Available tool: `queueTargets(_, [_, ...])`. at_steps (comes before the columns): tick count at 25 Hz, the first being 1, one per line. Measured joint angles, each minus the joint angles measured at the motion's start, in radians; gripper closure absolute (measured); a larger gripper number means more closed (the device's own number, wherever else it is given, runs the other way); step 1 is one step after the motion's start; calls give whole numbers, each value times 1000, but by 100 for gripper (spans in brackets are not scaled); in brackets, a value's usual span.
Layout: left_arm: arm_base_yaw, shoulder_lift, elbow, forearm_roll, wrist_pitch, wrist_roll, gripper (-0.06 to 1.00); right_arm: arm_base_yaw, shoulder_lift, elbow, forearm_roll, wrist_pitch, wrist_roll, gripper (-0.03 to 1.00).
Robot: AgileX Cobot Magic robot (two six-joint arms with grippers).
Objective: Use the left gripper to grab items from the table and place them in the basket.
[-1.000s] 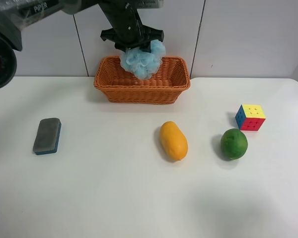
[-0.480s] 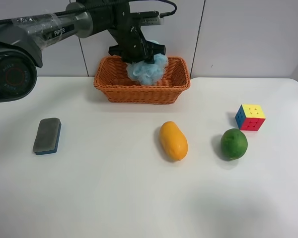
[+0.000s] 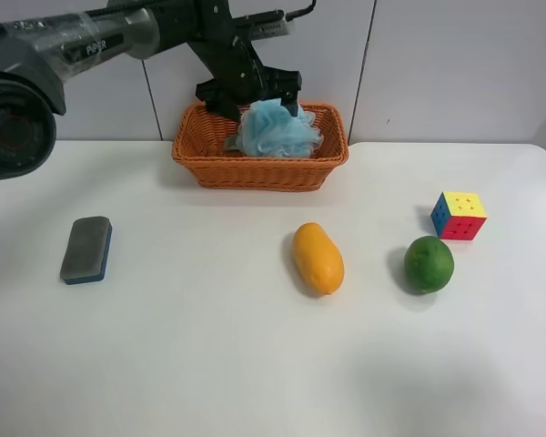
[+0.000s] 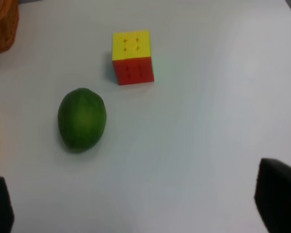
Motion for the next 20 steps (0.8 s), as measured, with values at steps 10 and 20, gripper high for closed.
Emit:
queueTargets(10, [16, -260, 0, 40, 356, 82, -5, 0, 0, 0, 0, 0, 0, -2])
queueTargets(20, [16, -610, 289, 54, 359, 170, -5, 0, 0, 0, 0, 0, 0, -2])
